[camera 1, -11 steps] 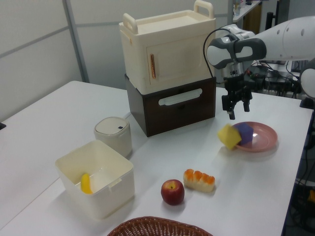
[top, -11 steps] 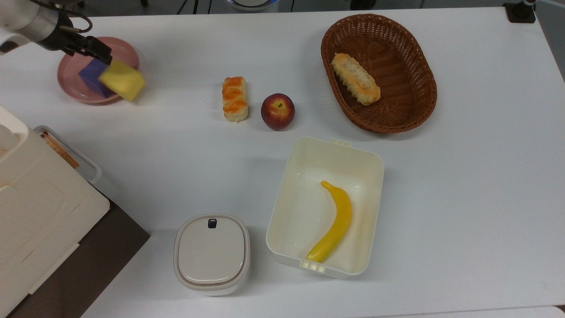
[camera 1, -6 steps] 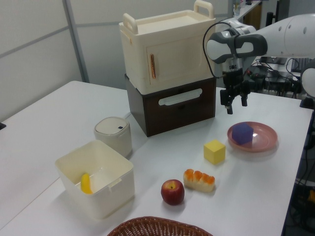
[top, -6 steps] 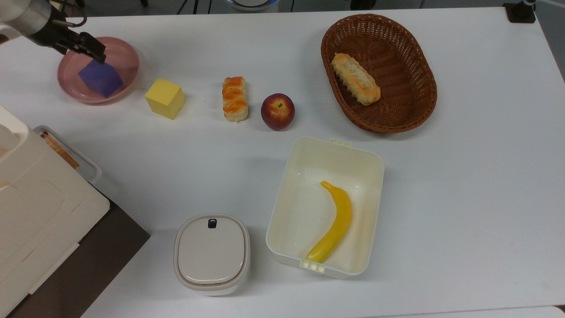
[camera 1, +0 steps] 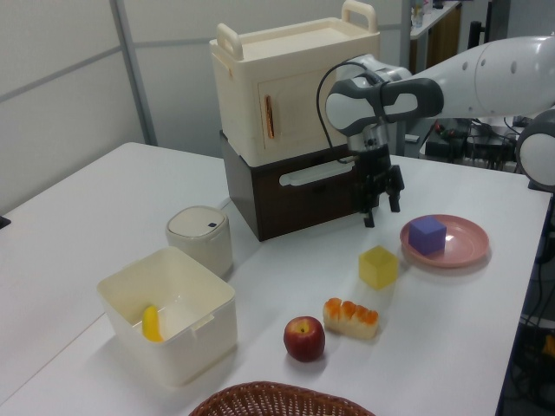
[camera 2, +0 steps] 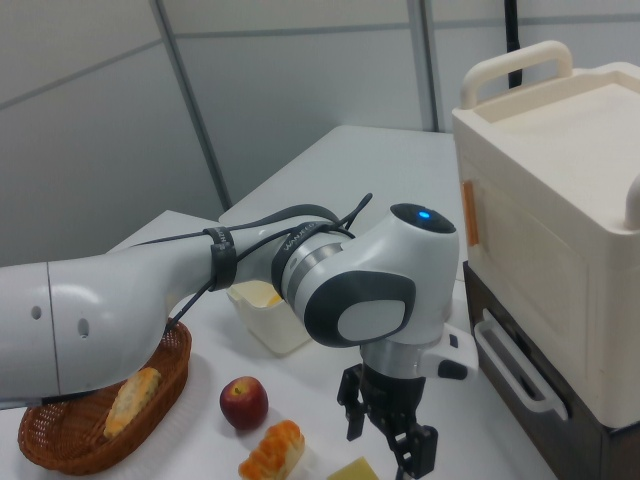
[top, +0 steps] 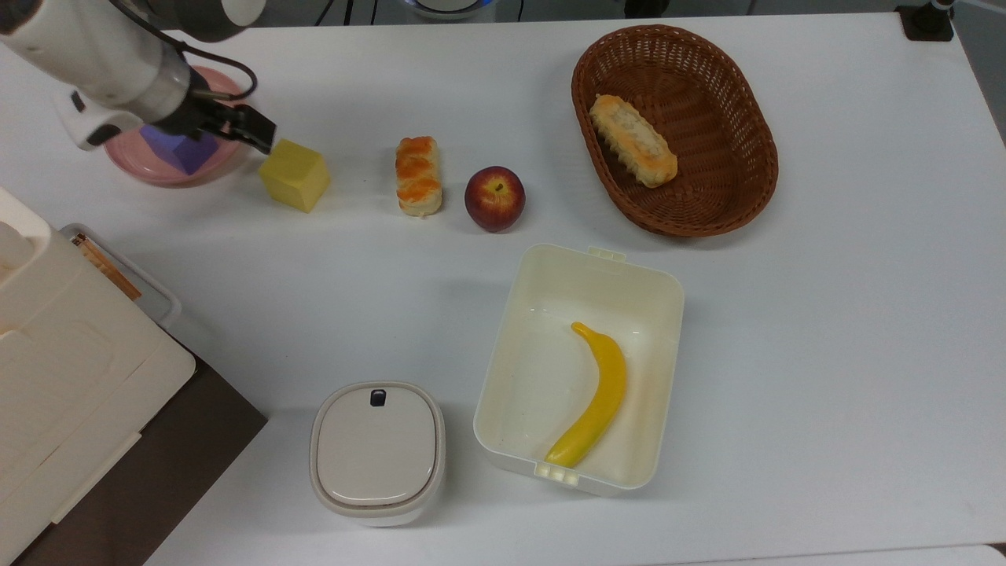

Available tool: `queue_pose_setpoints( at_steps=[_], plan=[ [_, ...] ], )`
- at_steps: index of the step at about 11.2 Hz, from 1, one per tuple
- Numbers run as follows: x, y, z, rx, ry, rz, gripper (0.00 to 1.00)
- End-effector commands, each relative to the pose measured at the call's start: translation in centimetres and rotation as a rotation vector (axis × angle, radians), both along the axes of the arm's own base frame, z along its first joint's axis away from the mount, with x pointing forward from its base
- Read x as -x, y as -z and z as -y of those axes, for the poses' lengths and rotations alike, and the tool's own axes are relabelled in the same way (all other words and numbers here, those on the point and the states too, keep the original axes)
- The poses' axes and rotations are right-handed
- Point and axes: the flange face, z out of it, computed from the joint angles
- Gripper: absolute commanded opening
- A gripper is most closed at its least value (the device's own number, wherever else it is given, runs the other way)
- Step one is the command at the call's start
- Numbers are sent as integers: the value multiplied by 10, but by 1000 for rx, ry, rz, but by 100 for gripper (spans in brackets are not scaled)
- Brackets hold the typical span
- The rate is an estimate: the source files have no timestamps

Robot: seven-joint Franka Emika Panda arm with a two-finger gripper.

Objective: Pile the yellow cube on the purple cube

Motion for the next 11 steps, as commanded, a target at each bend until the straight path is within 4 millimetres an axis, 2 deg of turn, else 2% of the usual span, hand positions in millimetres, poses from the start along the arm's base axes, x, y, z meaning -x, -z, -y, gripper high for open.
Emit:
queue_pose_setpoints(
  at_steps=[1, 2, 3, 5, 7, 8, 9, 10, 11],
  plan=[
    [-2, 22, -28, -39, 30, -51, 100],
    [-3, 37, -35, -45, 21, -78, 100],
    [-4, 43, -39, -44, 12, -91, 100],
    [-5, 65, -39, -42, 8, -126, 100],
    [-8, 76, -47, -39, -6, -139, 100],
    [-9, 77, -47, -34, -4, -139, 86],
    [-10, 75, -47, -27, 5, -135, 45],
    [-10, 71, -46, -27, 4, -132, 18],
    [-12, 55, -47, -26, 3, -114, 14]
  ],
)
